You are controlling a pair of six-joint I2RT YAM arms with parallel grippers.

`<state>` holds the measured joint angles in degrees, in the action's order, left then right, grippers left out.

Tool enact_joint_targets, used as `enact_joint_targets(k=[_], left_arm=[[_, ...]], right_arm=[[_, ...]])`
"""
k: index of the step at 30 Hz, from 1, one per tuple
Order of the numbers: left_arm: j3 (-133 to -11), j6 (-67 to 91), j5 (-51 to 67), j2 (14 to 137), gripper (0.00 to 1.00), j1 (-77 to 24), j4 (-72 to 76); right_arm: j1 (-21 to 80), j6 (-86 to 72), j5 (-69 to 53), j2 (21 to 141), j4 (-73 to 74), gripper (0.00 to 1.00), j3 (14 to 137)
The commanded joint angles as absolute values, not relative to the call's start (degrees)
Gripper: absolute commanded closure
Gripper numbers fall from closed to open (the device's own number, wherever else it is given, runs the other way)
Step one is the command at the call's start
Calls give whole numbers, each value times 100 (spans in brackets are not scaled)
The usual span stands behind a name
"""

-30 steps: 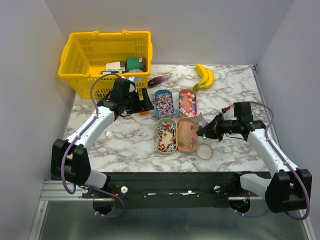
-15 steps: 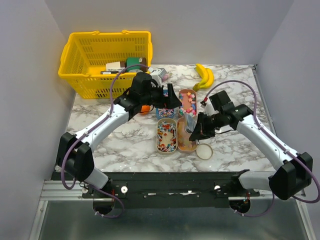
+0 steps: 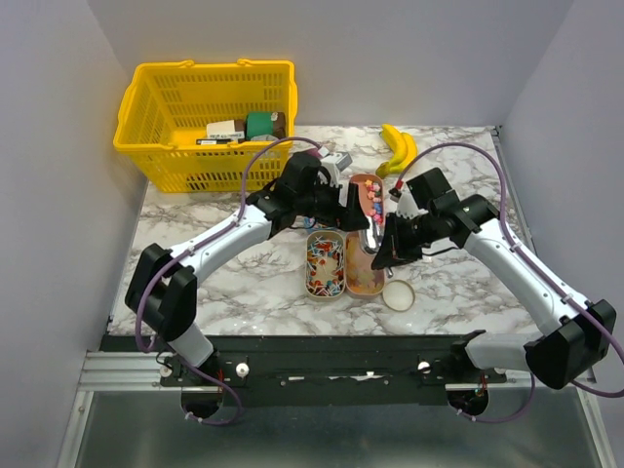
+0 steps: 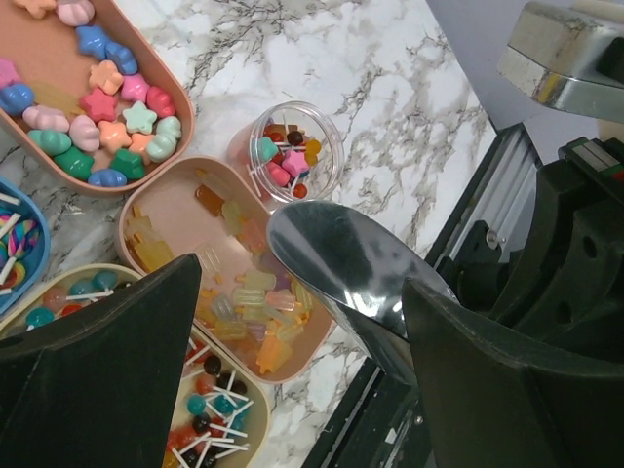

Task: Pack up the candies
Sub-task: Adjust the spatula, then scoop the fake candies from the storage box.

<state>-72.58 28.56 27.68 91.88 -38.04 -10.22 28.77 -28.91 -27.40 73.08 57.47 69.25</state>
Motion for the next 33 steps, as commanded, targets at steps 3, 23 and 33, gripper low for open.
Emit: enact_joint_targets(k=[3, 23, 33], left_arm=[[-7444, 2364, 2304, 9501, 10, -3867, -1721], [-8297, 2346, 45, 9563, 1, -3622, -2637], [-7515, 2373, -334, 8983, 1, -2927, -2330]], right_arm=[[2918, -3005, -2971, 7075, 5634, 99, 7312], [2848, -3840, -2418, 8286, 5563, 99, 7761], [2417, -3455, -1442, 10376, 6476, 99, 9631]])
